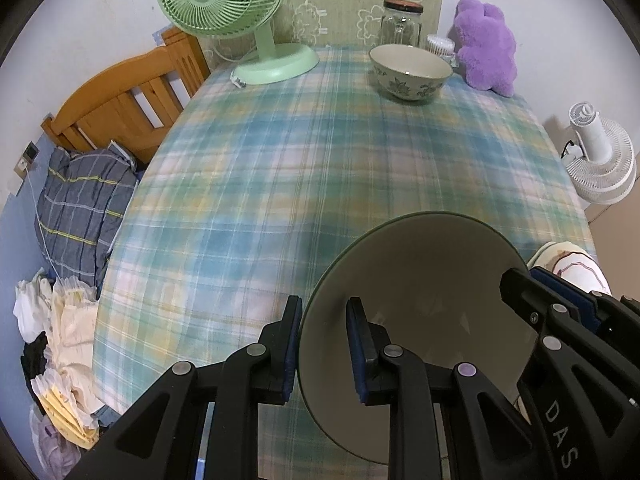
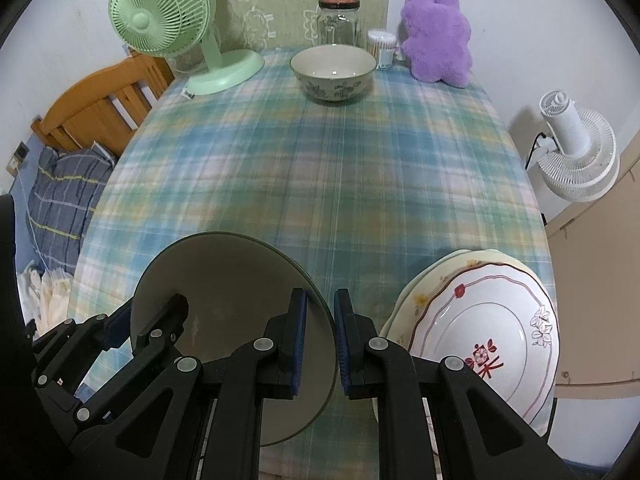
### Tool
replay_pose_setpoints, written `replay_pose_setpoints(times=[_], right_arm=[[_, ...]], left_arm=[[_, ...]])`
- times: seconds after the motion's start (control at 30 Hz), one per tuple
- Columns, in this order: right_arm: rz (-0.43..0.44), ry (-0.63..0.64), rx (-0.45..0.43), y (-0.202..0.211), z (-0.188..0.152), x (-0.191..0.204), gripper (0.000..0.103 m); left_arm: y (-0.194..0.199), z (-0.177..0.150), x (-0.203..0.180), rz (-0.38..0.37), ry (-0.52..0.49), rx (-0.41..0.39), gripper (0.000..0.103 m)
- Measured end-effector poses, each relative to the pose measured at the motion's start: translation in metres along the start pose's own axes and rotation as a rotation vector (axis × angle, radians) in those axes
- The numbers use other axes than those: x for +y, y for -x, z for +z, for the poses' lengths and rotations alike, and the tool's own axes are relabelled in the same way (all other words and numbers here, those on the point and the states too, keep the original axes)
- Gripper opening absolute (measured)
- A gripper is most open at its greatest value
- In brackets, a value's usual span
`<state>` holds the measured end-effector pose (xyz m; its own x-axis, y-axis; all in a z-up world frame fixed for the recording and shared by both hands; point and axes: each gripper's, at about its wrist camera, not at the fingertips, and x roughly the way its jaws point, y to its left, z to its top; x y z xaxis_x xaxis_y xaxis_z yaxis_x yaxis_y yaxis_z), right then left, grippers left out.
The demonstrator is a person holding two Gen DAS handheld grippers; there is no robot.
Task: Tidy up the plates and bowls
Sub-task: 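Lower the bowl beside the plate stack and open both tools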
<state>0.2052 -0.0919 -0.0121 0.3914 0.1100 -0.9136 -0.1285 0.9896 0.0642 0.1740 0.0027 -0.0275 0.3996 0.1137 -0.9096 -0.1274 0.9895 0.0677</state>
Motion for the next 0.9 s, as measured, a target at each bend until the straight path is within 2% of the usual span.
replay_pose_setpoints(times=[0.33, 0.67, 0.8, 0.9], right_arm=[[-0.007, 0.007, 0.041, -0.021, 0.002, 0.006, 0.017], [-0.013, -0.017, 0.042, -0.031, 0.006, 0.003, 0.019], [0.002, -0.029, 0.038, -0.030, 0.006, 0.002, 0.022], [0.029, -0.045, 0.047, -0.031, 0.007, 0.000, 0.030]], left_arm=[[-0.020, 0.001, 0.004, 0.002, 0.002, 0.039, 0.020], [-0.024, 0.006, 0.003, -0.017, -0.005, 0.033, 0.020], [-0.025, 0.007, 0.002, -0.044, -0.008, 0.037, 0.030], [-0.023, 0.010, 0.002, -0.064, -0.019, 0.039, 0.035]])
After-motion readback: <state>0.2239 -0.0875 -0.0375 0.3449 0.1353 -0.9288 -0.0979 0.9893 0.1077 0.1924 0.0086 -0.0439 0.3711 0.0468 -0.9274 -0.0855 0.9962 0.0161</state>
